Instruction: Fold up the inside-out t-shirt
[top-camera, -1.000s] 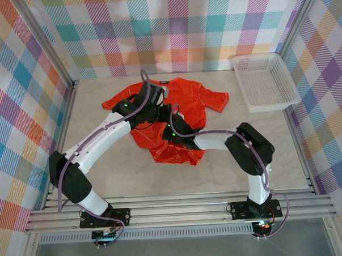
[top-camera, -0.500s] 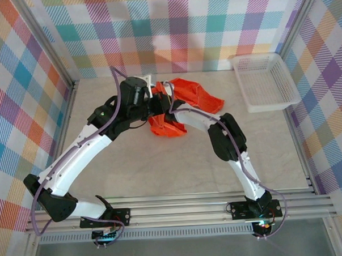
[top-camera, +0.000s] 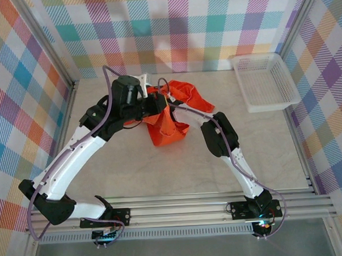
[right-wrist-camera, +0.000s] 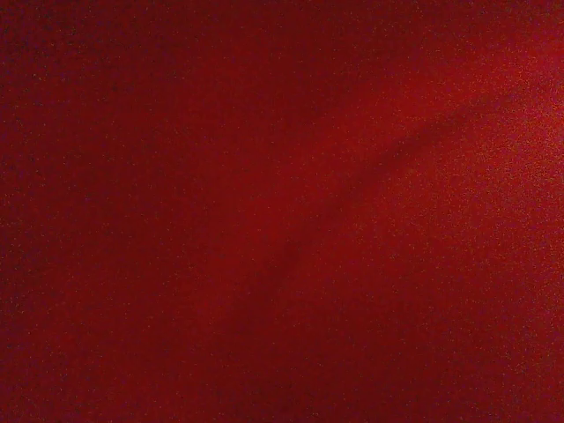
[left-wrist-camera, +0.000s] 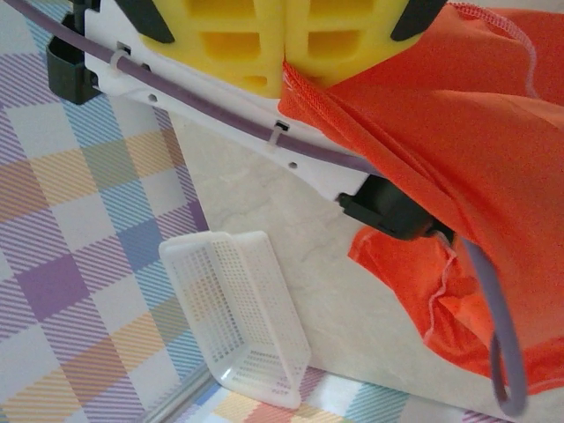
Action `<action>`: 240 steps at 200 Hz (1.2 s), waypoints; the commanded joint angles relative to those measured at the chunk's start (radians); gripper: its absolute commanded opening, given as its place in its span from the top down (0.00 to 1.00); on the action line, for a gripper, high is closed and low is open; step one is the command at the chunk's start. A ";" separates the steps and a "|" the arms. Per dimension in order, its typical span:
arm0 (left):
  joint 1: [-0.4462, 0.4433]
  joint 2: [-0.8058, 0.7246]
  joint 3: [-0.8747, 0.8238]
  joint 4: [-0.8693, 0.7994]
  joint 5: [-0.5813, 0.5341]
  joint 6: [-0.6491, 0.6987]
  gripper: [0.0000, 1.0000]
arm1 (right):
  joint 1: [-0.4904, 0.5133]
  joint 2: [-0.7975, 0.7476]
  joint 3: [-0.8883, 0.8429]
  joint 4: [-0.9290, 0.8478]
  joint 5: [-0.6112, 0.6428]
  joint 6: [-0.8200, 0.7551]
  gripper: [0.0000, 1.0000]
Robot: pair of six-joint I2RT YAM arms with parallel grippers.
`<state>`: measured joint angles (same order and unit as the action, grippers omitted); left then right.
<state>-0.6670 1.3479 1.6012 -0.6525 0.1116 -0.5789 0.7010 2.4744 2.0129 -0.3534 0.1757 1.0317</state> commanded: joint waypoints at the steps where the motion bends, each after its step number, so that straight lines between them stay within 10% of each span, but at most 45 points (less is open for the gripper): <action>1: 0.064 -0.012 -0.040 0.028 0.051 0.027 1.00 | -0.030 -0.054 -0.067 -0.041 -0.131 -0.082 0.89; 65: 0.355 0.208 -0.135 0.150 0.114 0.018 1.00 | -0.064 -0.503 -0.246 -0.185 -0.392 -0.461 1.00; 155: 0.605 0.607 -0.060 0.134 0.086 0.008 1.00 | -0.195 -1.121 -0.557 -0.325 -0.645 -0.536 1.00; 240: 0.615 0.537 -0.166 0.114 0.069 -0.007 1.00 | -0.416 -1.280 -0.867 -0.247 -0.643 -0.514 1.00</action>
<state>-0.0479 1.9751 1.4815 -0.5396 0.2523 -0.5804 0.3012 1.1549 1.2751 -0.6815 -0.4686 0.5076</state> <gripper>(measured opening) 0.049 0.053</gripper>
